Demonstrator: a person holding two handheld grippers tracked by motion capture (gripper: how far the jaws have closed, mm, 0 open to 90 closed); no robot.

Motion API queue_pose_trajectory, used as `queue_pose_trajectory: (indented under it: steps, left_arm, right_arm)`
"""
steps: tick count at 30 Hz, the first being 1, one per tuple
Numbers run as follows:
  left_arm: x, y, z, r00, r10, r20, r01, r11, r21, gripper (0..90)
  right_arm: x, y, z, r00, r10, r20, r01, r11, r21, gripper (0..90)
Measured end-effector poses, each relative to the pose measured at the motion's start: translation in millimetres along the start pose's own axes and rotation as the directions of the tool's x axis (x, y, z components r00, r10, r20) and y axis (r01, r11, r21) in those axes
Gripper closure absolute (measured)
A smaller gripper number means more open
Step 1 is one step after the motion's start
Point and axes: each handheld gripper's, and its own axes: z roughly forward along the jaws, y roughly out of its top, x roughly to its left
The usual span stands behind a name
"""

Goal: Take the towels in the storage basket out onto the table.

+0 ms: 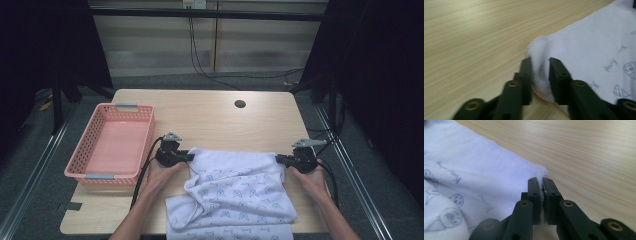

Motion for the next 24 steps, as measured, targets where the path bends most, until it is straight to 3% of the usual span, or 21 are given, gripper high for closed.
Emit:
queue_pose_trajectory:
  steps: [2, 4, 6, 10, 12, 13, 14, 17, 19, 20, 22, 24]
  left_arm:
    - [0.3, 1.7, -5.7, 0.9998, 0.009, 0.017, -0.009, 0.9998, -0.015, 84.8]
    - [-0.3, 3.8, -10.9, 0.9998, 0.008, 0.016, -0.007, 0.999, -0.044, 85.6]
    - [-2.3, 12.4, -30.6, 0.9991, 0.005, 0.041, 0.0, 0.9919, -0.127, 86.0]
    - [-8.2, 30.2, -59.6, 0.998, 0.06, 0.018, -0.056, 0.9805, -0.188, 86.3]
    - [-9.5, 40.2, -72.3, 0.9969, 0.077, 0.019, -0.071, 0.9728, -0.22, 86.4]
    - [-9.5, 50.4, -81.2, 0.9955, 0.095, 0.0, -0.093, 0.9672, -0.236, 86.4]
    - [-9.5, 50.4, -81.2, 0.9955, 0.095, 0.0, -0.093, 0.9672, -0.236, 86.4]
    - [-5.8, 73.4, -93.2, 0.993, 0.116, -0.023, -0.118, 0.9569, -0.266, 86.4]
    - [-0.4, 92.5, -96.8, 0.9919, 0.119, -0.044, -0.126, 0.9529, -0.276, 86.4]
    - [-0.4, 92.5, -96.8, 0.9919, 0.119, -0.044, -0.126, 0.9529, -0.276, 86.4]
    - [4.1, 106.4, -98.0, 0.9933, 0.108, -0.04, -0.115, 0.9481, -0.296, 86.4]
    - [8.0, 123.3, -98.5, 0.9919, 0.11, -0.064, -0.124, 0.9454, -0.301, 86.4]
  right_arm:
    - [0.9, 1.0, -2.0, 1.0, 0.001, -0.005, -0.001, 1.0, -0.006, 85.9]
    - [1.0, 2.3, -4.4, 1.0, 0.002, -0.008, -0.002, 1.0, -0.017, 85.9]
    - [0.1, 8.2, -13.2, 0.9996, 0.022, -0.016, -0.023, 0.998, -0.062, 86.0]
    - [-0.3, 23.8, -28.0, 0.9995, 0.025, -0.018, -0.028, 0.99, -0.139, 86.0]
    - [-1.3, 33.5, -36.9, 0.9995, 0.026, -0.021, -0.029, 0.983, -0.183, 86.1]
    - [-2.7, 44.1, -44.8, 0.9995, 0.025, -0.018, -0.028, 0.975, -0.22, 86.1]
    - [-2.7, 44.1, -44.8, 0.9995, 0.025, -0.018, -0.028, 0.975, -0.22, 86.1]
    - [-3.3, 63.1, -54.9, 0.9999, 0.008, -0.01, -0.01, 0.967, -0.253, 86.1]
    - [-4.9, 86.2, -62.9, 0.9999, -0.012, 0.007, 0.014, 0.959, -0.283, 86.2]
    - [-4.9, 86.2, -62.9, 0.9999, -0.012, 0.007, 0.014, 0.959, -0.283, 86.2]
    - [-9.3, 104.4, -67.0, 0.9996, -0.017, 0.022, 0.023, 0.954, -0.3, 86.2]
    - [-16.0, 126.7, -68.5, 0.999, -0.022, 0.038, 0.033, 0.95, -0.31, 86.2]
